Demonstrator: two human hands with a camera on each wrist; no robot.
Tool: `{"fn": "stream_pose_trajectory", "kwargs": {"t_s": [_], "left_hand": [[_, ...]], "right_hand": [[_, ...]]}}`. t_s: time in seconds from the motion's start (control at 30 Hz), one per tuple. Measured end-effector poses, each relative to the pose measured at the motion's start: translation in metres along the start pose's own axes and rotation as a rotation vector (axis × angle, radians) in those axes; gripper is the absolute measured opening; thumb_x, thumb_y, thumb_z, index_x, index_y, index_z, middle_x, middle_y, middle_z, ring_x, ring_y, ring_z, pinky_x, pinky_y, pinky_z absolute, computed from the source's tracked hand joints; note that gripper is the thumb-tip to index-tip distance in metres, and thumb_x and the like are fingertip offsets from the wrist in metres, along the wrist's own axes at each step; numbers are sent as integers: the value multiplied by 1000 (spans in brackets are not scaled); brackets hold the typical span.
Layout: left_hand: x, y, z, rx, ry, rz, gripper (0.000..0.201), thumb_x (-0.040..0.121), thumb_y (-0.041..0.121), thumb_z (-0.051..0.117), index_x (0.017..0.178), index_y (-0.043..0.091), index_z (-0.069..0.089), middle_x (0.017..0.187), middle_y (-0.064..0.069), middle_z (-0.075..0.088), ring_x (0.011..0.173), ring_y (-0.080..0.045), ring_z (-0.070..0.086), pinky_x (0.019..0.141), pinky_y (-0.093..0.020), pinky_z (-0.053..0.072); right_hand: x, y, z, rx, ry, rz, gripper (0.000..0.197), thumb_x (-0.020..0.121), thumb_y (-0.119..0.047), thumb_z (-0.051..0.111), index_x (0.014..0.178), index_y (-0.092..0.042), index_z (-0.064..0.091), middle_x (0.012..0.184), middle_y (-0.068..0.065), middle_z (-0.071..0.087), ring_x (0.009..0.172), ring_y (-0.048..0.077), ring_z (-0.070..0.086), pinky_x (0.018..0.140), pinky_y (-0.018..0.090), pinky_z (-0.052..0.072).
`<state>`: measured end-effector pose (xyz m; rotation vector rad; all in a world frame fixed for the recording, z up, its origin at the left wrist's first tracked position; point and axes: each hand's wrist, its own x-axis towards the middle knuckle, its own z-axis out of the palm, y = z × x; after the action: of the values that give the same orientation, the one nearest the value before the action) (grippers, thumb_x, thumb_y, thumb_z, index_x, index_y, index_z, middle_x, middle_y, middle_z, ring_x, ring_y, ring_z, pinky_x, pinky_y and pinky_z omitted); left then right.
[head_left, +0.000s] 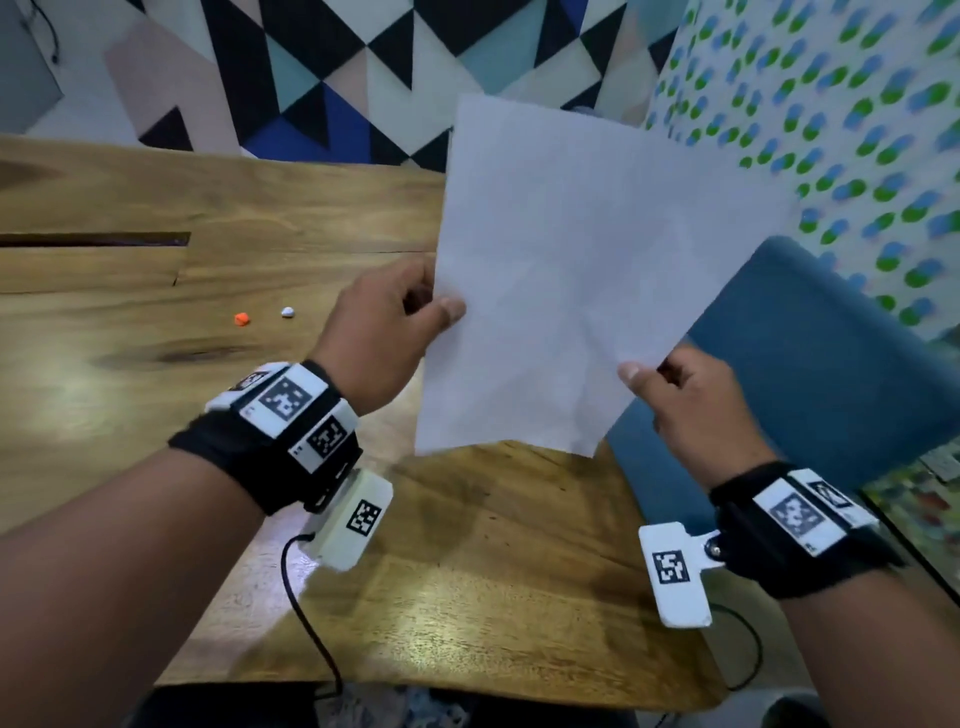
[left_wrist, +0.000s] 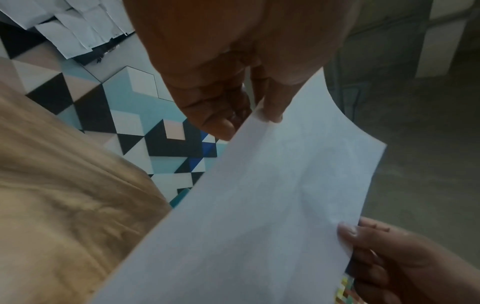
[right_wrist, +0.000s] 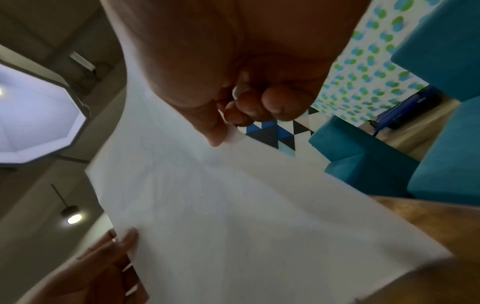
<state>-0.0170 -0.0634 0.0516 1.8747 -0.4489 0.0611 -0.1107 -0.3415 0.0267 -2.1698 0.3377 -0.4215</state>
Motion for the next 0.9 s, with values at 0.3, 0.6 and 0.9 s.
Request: {"fn": "stream_pose_trajectory", "kwargs": {"t_s": [0.3,0.6,0.9], "left_hand": [[19,-21,-7,-25,-11,-107,5,93,14,68,88,15,70,85,-6,74,70,-17,68,60,-31,57],[8,-72,-1,87,-163,-416,21,88,11,76,98,17,59,82,-13,70,65,-27,68,58,-41,60],[-14,-105,11,320,-260,-509,41,86,28,80,114,22,50,96,-8,70,75,-26,70,73,-42,60]], "right_hand": [[20,-16,-4,10,-17,24,45,88,-36,67,56,-21,39,53,-3,34,48,17,31,52,35,31],[40,-2,8,-115,-323,224,29,89,-29,70,70,-14,53,59,4,42,46,17,33,45,25,28],[39,-26,46,39,-486,58,17,90,11,58,94,-4,64,95,18,68,75,21,68,73,33,58]]}}
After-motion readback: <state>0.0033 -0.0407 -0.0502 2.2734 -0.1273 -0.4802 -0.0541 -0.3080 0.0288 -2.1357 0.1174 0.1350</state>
